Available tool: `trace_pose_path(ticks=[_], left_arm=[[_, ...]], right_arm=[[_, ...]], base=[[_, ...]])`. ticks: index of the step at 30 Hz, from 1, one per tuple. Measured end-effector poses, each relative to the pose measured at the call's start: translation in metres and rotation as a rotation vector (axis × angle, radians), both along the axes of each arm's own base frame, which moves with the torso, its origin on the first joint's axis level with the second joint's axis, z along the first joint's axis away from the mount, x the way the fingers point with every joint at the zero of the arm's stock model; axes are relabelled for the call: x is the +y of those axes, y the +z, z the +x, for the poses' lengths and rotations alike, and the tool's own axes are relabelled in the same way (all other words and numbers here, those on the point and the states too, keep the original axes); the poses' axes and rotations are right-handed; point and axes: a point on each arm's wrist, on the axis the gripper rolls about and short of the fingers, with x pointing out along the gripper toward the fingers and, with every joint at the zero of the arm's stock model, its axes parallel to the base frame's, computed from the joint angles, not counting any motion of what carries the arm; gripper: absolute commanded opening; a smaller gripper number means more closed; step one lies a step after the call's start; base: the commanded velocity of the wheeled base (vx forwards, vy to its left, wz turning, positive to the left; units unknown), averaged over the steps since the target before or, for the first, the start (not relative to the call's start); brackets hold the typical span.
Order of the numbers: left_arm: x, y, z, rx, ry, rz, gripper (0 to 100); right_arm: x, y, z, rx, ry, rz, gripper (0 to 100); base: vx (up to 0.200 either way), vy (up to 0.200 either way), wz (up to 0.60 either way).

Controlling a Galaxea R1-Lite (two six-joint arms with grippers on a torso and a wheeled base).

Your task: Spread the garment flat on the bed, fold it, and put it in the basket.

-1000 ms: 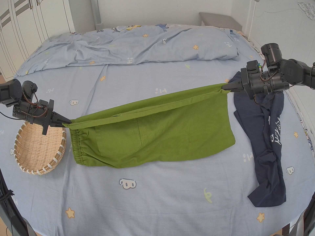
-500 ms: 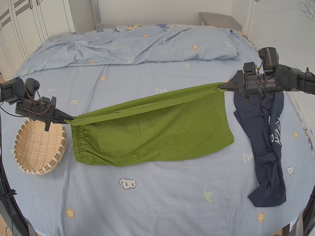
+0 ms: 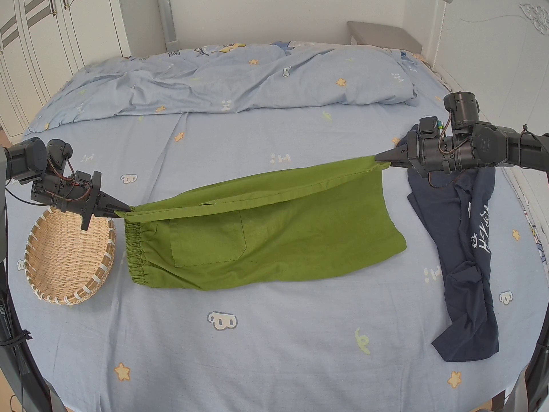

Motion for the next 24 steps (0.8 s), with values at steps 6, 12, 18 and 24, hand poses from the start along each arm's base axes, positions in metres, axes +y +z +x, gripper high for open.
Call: trace_pose_path(ticks=[6,12,18,24], left_arm=[[-0.003,0.0,0.007,-0.011,-0.01,0.001,100],[-0.005,0.0,0.01,-0.021,-0.015,-0.001,100],[-0.014,0.004,0.012,-0.004,-0.011,-0.02,100],[-0.034,0.011,0.014,0.0,-0.046,-0.026,100]], right_arm=[[0.002,-0.004,0.003,0.004,0.0,0.0,100],[0.002,-0.012,0.003,0.028,0.0,-0.002,100],[-0.001,-0.021,-0.005,0.072,-0.002,-0.008,100],[-0.004,-0.031,-0.025,0.108,-0.006,-0.011,100]], base=[[0.0,0.0,0.0],[0.0,0.0,0.0],[0.0,0.0,0.0],[0.0,0.0,0.0]])
